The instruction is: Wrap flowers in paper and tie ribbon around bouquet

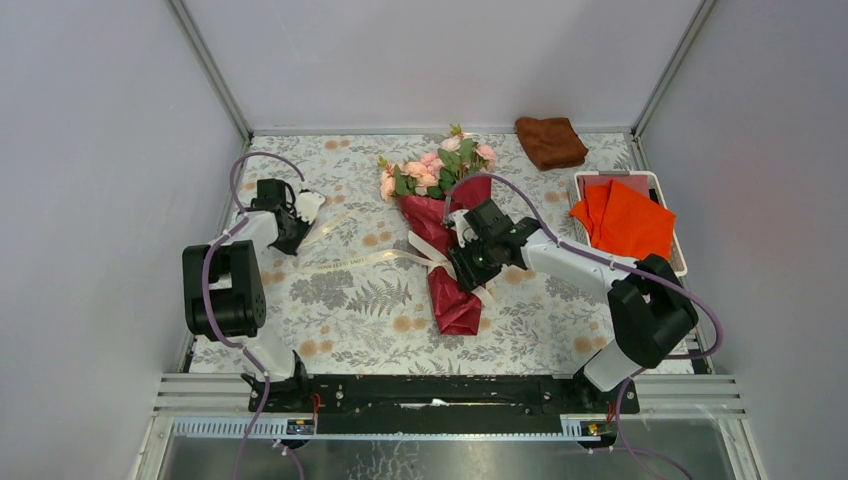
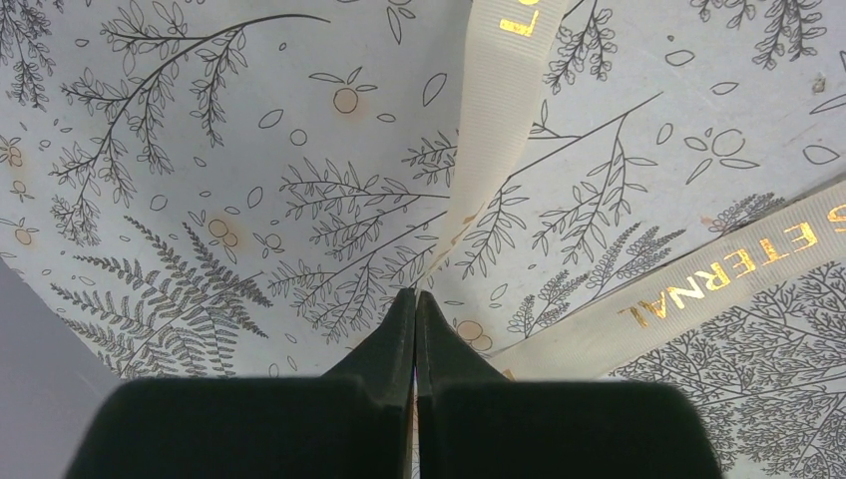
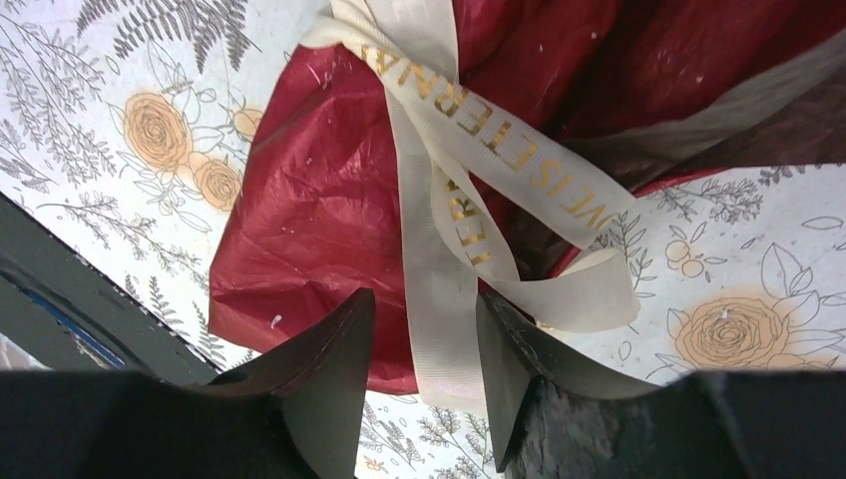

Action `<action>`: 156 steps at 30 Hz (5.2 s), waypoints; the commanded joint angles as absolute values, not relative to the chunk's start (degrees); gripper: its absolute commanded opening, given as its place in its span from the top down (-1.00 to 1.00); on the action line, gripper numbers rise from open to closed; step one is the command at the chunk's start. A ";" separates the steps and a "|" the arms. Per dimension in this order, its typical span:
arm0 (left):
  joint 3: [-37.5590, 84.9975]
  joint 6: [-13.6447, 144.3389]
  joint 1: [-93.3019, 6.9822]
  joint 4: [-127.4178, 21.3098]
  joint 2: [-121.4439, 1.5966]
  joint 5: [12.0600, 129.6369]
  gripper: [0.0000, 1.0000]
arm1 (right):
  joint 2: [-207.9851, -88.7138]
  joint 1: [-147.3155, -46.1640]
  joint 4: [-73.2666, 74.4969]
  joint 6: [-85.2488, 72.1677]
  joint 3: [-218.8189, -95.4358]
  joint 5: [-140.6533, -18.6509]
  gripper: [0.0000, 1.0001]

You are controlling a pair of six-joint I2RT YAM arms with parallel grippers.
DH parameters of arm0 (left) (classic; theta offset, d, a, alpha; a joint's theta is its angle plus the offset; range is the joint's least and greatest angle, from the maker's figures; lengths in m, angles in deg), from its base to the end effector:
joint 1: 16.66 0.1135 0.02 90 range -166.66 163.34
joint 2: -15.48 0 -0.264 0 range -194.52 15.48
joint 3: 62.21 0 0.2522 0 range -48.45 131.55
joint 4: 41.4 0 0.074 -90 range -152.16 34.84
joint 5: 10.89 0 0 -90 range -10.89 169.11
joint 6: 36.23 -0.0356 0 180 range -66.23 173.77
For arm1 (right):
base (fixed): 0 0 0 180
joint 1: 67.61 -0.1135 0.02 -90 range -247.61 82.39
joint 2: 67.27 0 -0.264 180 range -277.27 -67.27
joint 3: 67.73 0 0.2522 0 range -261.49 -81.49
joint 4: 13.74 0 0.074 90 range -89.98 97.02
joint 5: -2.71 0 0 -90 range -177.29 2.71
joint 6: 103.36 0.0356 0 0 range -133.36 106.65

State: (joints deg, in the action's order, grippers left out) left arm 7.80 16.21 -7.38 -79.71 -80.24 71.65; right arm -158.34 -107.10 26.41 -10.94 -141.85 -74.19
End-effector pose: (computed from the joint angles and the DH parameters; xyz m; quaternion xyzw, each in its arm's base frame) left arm 0.3180 0.0473 0.1685 0.2517 0.9393 0.0310 0.2310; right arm 0.2458 0.2130 0.2127 -0.3335 0.8931 0.2028 0.2236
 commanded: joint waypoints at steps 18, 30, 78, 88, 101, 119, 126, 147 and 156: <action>9.05 16.85 -7.80 -81.55 -78.12 70.61 1.00 | -155.59 -107.22 28.82 -11.85 -144.53 -85.10 1.00; 10.82 17.68 -9.27 -82.19 -77.68 69.04 1.00 | -133.48 -107.18 23.06 -8.96 -150.21 -54.72 1.00; 27.03 53.46 -45.46 -57.34 -74.98 25.35 0.29 | -134.96 -107.13 -10.51 11.00 -151.72 -69.36 1.00; 26.20 53.19 -44.30 -60.02 -74.25 30.68 1.00 | -130.77 -107.23 8.70 5.62 -137.63 -80.16 0.46; 28.52 56.20 -44.17 -64.27 -69.48 25.47 1.00 | -150.85 -111.04 -24.37 13.74 -110.69 -74.59 0.71; 23.85 49.87 -44.17 -67.61 -69.46 28.24 1.00 | -127.69 -110.09 -8.82 -9.23 -124.88 -72.88 -0.77; 23.57 49.04 -44.17 -68.49 -69.01 28.23 1.00 | -139.65 -106.69 -14.74 -16.10 -131.48 -72.70 -0.83; 25.03 42.68 -44.17 -74.97 -70.19 29.24 1.00 | -144.74 -102.31 -17.72 -16.17 -136.44 -60.34 1.00; 11.30 7.12 -41.81 -91.12 -65.47 60.96 -0.87 | -140.92 -100.44 -10.62 -16.14 -137.84 -64.37 1.00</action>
